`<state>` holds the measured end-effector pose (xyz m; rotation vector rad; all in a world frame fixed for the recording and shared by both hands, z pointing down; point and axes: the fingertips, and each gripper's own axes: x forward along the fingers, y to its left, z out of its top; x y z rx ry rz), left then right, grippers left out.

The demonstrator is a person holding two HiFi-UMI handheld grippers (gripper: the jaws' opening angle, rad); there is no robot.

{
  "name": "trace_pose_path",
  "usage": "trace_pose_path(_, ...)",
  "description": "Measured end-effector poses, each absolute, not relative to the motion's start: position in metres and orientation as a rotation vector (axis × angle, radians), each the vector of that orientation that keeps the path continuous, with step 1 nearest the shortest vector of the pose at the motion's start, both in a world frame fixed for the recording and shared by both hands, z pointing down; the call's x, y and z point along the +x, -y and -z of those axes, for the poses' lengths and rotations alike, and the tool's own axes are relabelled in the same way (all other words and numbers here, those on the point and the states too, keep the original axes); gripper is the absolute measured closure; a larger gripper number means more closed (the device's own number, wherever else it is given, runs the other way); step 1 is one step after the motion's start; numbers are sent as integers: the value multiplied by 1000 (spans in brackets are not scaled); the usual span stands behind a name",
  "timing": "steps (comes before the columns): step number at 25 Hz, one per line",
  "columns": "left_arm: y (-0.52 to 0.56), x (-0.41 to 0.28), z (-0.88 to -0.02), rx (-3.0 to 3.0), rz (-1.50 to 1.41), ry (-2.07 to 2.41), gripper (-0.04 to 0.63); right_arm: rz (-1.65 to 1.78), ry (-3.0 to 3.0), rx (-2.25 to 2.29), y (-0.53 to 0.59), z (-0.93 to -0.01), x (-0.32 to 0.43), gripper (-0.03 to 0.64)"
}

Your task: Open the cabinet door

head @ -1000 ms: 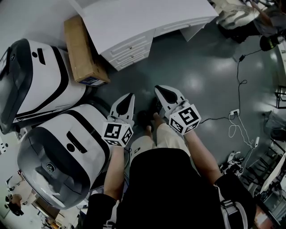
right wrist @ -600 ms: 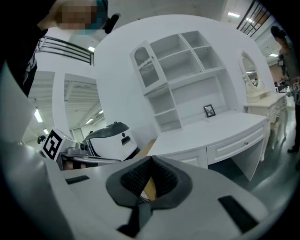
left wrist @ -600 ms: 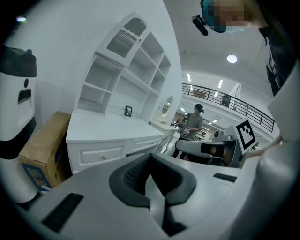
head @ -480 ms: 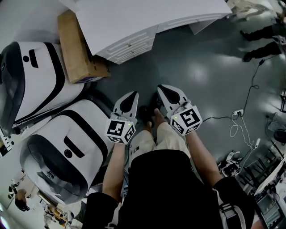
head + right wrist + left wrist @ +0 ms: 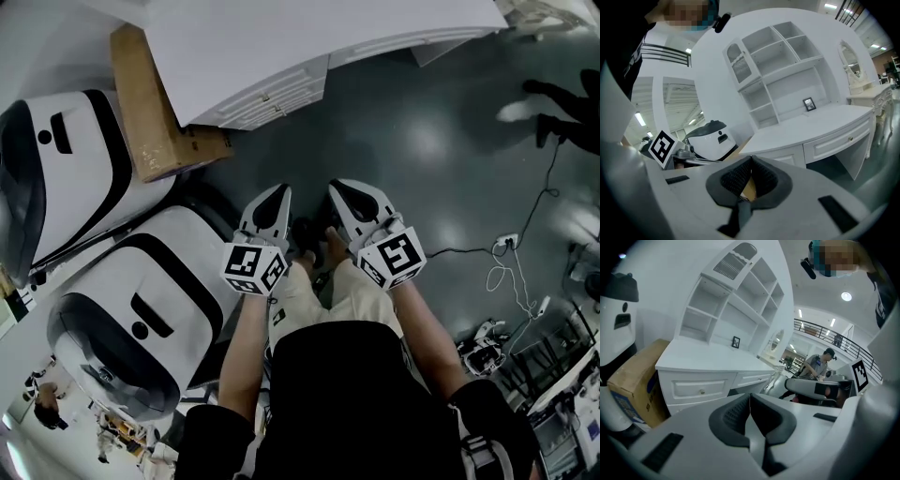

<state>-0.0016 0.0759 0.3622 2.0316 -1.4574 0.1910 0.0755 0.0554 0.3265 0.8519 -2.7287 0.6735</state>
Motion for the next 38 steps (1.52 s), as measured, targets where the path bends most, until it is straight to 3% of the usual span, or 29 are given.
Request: trace_pose_path(38, 41, -77, -657, 1931, -474, 1300, 566, -789, 2450, 1079, -10, -484, 55, 598)
